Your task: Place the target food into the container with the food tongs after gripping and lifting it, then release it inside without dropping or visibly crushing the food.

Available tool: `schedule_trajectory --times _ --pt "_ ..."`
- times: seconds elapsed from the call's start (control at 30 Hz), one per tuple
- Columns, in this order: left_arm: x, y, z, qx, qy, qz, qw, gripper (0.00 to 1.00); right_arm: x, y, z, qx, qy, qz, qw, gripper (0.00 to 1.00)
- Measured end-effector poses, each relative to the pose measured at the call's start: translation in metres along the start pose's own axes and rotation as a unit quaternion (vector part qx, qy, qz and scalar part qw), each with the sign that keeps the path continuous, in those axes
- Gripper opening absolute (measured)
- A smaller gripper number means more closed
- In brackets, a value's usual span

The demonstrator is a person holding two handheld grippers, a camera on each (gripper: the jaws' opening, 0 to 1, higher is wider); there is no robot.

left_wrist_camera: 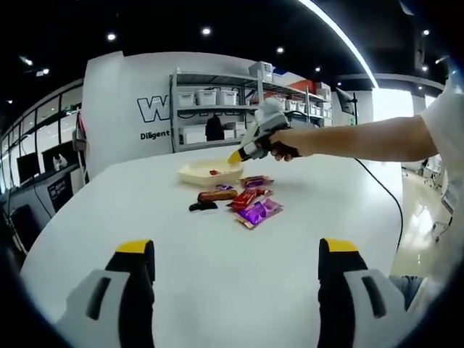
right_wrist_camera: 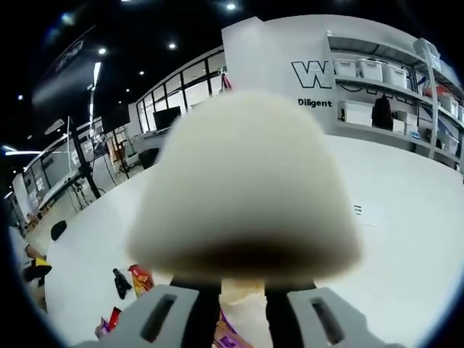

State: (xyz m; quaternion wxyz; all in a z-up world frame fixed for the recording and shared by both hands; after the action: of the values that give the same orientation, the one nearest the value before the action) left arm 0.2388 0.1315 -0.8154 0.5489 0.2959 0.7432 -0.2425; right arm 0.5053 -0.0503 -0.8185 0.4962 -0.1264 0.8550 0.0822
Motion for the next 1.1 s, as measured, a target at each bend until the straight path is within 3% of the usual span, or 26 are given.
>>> schedule_trajectory --times 0.3,0.33,0.53,0.6,0.7,1.1 --pt "-0.005 -0.010 -0.004 0.006 -0.004 0.003 1.0000 0.92 -0.002 -0.002 -0.027 -0.013 -0.010 0.008 0.9998 0.17" --pt "-0.007 -0.011 -0.005 0.006 -0.006 0.005 0.9999 0.92 -0.002 0.002 -0.032 -0.029 -0.013 0.007 0.9995 0.17" --pt "-0.010 -0.015 -0.006 0.008 -0.010 0.008 0.9999 0.91 0.010 -0.002 -0.044 -0.038 -0.003 -0.001 0.9993 0.17" --pt "-0.011 -0.018 -0.006 0.010 -0.011 0.009 0.9998 0.91 0.016 0.000 -0.048 -0.056 0.013 0.034 0.9978 0.17" --pt "-0.011 -0.021 -0.006 0.013 -0.010 0.010 0.9998 0.91 0.022 -0.005 -0.051 -0.050 0.014 0.007 0.9986 0.17" --pt "-0.010 -0.027 -0.008 0.015 -0.008 0.011 0.9998 0.90 0.039 0.001 -0.061 -0.099 0.018 -0.059 0.9932 0.19"
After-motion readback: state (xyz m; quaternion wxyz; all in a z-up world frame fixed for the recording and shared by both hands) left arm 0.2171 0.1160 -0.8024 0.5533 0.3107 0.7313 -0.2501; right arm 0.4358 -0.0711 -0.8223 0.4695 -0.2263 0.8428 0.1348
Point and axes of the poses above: the point that each gripper's makers call its tool centre point, and the gripper's own axes: z roughly forward along the fingers, y roughly to its left, x roughly out of its underside, the point moved 1 cm from there along -z, roughly backward along the fingers, and after that the axes turned 14 degrees about x, right-handed, at the moved point
